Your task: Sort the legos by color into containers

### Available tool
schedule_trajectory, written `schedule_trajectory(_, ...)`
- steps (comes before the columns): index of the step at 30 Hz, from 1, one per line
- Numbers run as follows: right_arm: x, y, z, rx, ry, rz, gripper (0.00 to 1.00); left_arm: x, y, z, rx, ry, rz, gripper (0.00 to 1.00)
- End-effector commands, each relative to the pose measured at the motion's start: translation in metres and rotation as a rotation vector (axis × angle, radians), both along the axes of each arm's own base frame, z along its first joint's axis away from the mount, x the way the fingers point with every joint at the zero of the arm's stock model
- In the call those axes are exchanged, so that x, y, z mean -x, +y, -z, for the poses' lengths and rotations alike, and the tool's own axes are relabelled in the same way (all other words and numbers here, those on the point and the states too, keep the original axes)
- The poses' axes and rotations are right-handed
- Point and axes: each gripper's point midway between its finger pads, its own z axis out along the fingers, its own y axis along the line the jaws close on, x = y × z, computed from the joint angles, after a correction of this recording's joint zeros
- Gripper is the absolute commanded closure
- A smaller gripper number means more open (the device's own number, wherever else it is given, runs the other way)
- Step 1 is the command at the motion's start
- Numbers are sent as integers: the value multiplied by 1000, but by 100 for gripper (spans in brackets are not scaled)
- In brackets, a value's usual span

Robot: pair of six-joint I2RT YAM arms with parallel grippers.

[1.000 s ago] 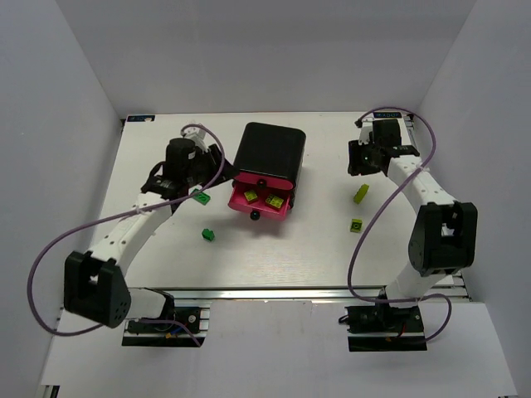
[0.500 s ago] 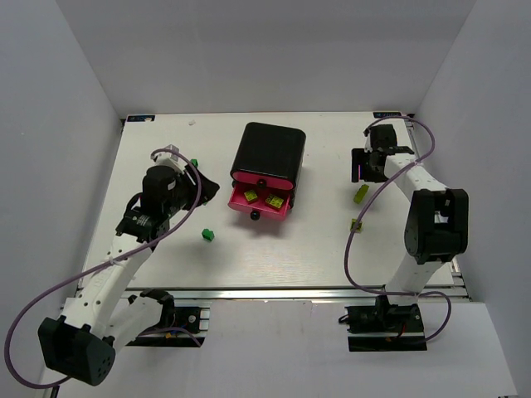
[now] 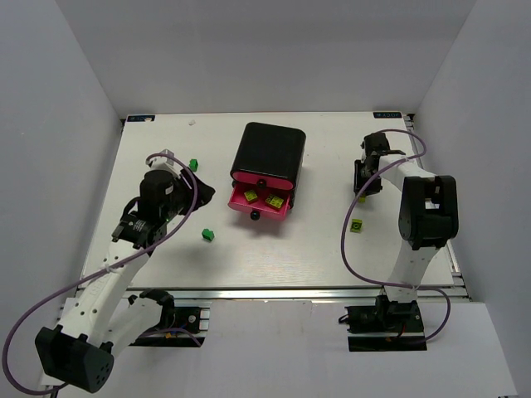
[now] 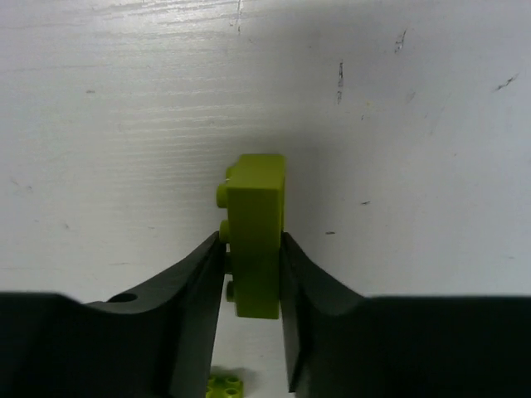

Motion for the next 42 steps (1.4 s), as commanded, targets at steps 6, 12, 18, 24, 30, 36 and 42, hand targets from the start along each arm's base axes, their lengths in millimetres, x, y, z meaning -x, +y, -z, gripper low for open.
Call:
schedule_trajectory(6,-6,22,-42,-112,-76,-116,97,10,11,0,9,-14,-48,36)
schedule_trajectory(12,29,115,-172,-433,-424,-966,100,13,13,0,3,-26,-53,36)
schedule_trajectory(18,106,181,-247,-481,-788,-1570,100,13,12,4,12,-36,-49,36)
schedule_trajectory(24,131,232,-258,-471,-788,-1784,100,15,13,3,16,-46,-51,35)
schedule_trajectory(30,133,279,-240,-425,-727,-1856,100,21,16,2,31,-57,-68,35)
schedule_trajectory(36,143,308,-213,-410,-625,-1904,100,27,20,4,36,-54,-81,35)
schedule_trajectory(42,138,327,-187,-353,-570,-1861,100,30,23,3,22,-48,-86,35)
